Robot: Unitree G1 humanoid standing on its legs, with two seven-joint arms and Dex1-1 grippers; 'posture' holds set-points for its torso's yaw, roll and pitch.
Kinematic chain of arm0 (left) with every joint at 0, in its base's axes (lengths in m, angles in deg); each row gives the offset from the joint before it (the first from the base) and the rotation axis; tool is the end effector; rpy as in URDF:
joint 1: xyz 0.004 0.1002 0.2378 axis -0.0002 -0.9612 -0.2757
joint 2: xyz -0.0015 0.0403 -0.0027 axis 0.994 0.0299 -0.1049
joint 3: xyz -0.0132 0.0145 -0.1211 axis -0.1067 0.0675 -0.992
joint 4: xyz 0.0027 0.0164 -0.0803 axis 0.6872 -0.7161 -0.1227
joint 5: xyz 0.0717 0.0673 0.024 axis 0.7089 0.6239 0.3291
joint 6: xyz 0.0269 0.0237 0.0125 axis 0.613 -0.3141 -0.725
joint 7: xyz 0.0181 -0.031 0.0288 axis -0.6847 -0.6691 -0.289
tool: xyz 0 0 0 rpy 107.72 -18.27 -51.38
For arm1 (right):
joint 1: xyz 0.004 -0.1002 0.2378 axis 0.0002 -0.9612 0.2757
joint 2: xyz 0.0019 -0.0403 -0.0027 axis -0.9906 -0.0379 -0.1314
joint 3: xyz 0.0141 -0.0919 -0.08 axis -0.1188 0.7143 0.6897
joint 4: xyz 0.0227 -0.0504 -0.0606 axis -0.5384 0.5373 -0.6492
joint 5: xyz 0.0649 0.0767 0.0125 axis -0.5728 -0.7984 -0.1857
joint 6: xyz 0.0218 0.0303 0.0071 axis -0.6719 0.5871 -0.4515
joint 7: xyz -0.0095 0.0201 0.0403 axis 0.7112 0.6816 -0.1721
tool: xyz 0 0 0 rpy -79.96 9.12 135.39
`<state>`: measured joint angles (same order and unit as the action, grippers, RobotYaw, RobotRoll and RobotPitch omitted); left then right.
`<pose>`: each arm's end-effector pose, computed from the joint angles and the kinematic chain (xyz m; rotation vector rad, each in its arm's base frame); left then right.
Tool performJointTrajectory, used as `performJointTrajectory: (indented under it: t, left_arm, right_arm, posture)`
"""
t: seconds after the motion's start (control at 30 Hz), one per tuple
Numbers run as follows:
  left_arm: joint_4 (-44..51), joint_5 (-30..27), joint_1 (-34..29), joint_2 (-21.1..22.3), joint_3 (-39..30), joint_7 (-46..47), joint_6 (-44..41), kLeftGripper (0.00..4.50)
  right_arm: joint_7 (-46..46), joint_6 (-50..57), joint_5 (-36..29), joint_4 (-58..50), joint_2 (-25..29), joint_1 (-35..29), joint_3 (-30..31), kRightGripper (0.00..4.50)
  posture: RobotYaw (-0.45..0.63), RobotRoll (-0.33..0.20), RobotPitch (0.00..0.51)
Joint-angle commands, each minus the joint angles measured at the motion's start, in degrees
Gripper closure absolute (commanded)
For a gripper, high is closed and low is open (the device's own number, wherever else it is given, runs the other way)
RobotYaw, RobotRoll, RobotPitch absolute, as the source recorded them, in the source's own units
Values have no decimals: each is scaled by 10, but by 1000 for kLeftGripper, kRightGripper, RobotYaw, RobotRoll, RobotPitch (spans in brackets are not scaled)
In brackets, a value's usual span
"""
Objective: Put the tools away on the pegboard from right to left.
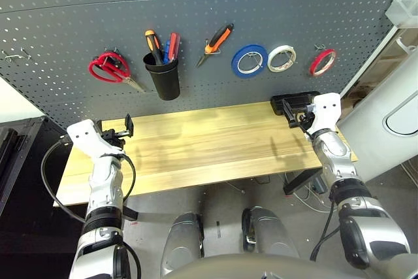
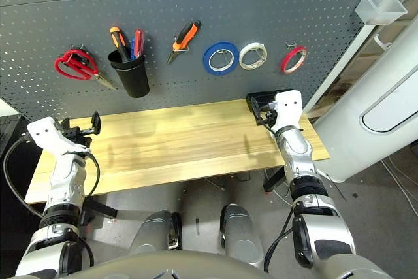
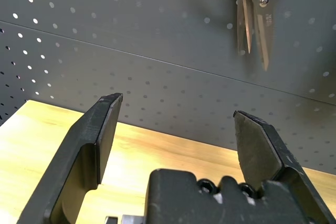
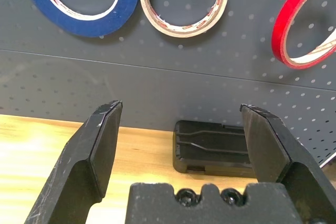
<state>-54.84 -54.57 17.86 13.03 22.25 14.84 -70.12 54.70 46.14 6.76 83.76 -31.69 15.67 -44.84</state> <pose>0.2214 0.2843 0.0025 0.0079 0.0105 0.2971 0.2752 -0.2262 0.0097 -0.0750 -0.0062 0.1417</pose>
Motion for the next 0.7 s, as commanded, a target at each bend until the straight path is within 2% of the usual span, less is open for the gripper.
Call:
performJointTrajectory:
  t: [0.03, 0.17, 0.33, 0.43, 0.7]
  left_arm:
    - [7, -1, -4, -4, 0, -3, 13, 38]
    - [5, 0, -3, -1, -1, -2, 14, 38]
    - [6, -5, -5, 1, -5, -4, 13, 38]
    - [3, -7, -9, 0, -8, -2, 12, 38]
    - [13, -4, -13, -8, -3, -1, 9, 38]
  right_arm:
    - [16, 7, -11, -4, -2, -4, -18, 0]
    - [43, 24, 4, 15, 10, -4, -18, 0]
    - [-20, -1, -30, -21, -8, -9, -14, 0]
    - [23, 28, 0, 8, 2, 0, -13, 0]
    - [6, 21, -4, 3, -6, 2, -13, 0]
  posture:
    - [2, 0, 33]
    - [6, 0, 33]
    - [3, 0, 35]
    - [5, 0, 36]
    - [12, 0, 41]
